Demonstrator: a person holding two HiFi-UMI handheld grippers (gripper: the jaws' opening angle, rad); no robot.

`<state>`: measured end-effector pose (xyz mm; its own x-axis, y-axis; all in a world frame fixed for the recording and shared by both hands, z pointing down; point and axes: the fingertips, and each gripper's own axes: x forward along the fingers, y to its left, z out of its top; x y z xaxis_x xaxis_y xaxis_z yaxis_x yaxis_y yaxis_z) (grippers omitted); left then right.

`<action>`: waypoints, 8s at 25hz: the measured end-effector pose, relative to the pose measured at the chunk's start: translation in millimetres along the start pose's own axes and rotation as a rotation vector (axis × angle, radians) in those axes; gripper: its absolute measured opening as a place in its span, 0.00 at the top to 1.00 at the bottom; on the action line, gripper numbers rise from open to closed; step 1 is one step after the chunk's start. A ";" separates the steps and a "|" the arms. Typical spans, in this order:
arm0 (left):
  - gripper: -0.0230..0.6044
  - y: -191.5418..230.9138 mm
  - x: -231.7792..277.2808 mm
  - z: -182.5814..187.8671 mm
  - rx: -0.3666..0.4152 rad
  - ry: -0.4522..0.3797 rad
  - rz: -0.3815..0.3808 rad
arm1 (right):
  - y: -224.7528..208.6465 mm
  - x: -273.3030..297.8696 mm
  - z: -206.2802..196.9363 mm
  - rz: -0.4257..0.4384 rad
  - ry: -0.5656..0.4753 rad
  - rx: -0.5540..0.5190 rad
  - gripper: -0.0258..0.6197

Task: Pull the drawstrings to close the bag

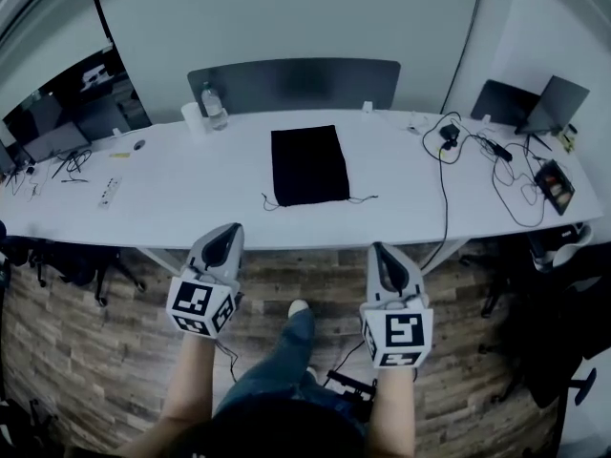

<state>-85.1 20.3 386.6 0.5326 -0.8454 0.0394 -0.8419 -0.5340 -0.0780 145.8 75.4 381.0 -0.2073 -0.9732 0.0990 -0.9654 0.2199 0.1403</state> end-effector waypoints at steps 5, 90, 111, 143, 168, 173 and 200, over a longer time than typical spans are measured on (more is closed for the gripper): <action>0.97 21.7 45.4 -8.4 0.027 0.034 -0.019 | -23.7 41.7 -9.4 0.019 -0.002 0.003 0.97; 0.94 104.8 198.9 -253.1 0.341 0.887 -0.745 | -107.9 277.2 -281.3 1.005 1.092 -0.822 0.88; 0.94 149.8 243.1 -150.8 0.281 0.610 -0.441 | -134.9 319.3 -143.6 0.610 0.681 -0.499 0.95; 0.94 225.0 280.4 -41.2 0.358 0.430 -0.073 | -243.0 351.6 -41.8 0.178 0.429 -0.393 0.95; 0.94 280.5 269.9 -7.4 0.316 0.357 0.093 | -292.4 344.8 -2.7 -0.023 0.367 -0.400 0.95; 0.94 283.8 270.1 -3.5 0.309 0.338 0.107 | -296.4 345.6 -1.1 -0.052 0.370 -0.452 0.95; 0.94 307.4 282.0 98.6 0.162 0.070 0.369 | -308.0 350.7 124.9 -0.211 -0.030 -0.125 0.95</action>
<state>-185.1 -381.5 275.6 0.1852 -0.9816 0.0464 -0.9479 -0.1909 -0.2552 350.7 -342.0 249.5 -0.0095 -0.9996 0.0255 -0.9611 0.0162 0.2759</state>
